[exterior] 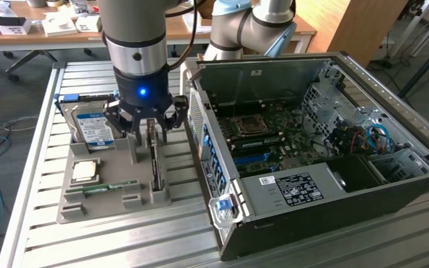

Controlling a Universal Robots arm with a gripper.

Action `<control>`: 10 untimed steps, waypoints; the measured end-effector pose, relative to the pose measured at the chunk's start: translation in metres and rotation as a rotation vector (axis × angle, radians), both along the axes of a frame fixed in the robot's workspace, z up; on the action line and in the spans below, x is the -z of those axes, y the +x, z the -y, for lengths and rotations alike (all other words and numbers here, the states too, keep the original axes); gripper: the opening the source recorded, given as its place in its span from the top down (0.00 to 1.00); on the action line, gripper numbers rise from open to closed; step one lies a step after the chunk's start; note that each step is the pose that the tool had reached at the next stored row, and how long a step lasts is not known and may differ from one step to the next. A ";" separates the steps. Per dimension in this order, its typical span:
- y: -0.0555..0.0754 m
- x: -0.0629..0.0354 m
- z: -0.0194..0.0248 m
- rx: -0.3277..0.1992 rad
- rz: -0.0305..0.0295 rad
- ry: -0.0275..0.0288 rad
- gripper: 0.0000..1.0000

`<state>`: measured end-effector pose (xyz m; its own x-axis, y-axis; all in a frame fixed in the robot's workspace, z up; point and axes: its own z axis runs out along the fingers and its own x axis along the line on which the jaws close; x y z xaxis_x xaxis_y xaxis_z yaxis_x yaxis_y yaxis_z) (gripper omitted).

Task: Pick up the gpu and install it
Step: 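Pick up the gpu and move the gpu toward the slot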

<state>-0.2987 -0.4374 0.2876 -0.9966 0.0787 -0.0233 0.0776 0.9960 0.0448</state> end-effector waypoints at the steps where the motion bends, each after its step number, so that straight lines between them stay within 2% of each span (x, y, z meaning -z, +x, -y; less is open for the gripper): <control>1: 0.000 0.0009 0.0000 0.000 0.0001 0.0001 0.47; 10: 0.000 0.0112 0.0000 0.000 -0.0001 0.0000 0.47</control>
<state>-0.2987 -0.4374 0.2764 -0.9966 0.0787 -0.0233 0.0776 0.9960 0.0448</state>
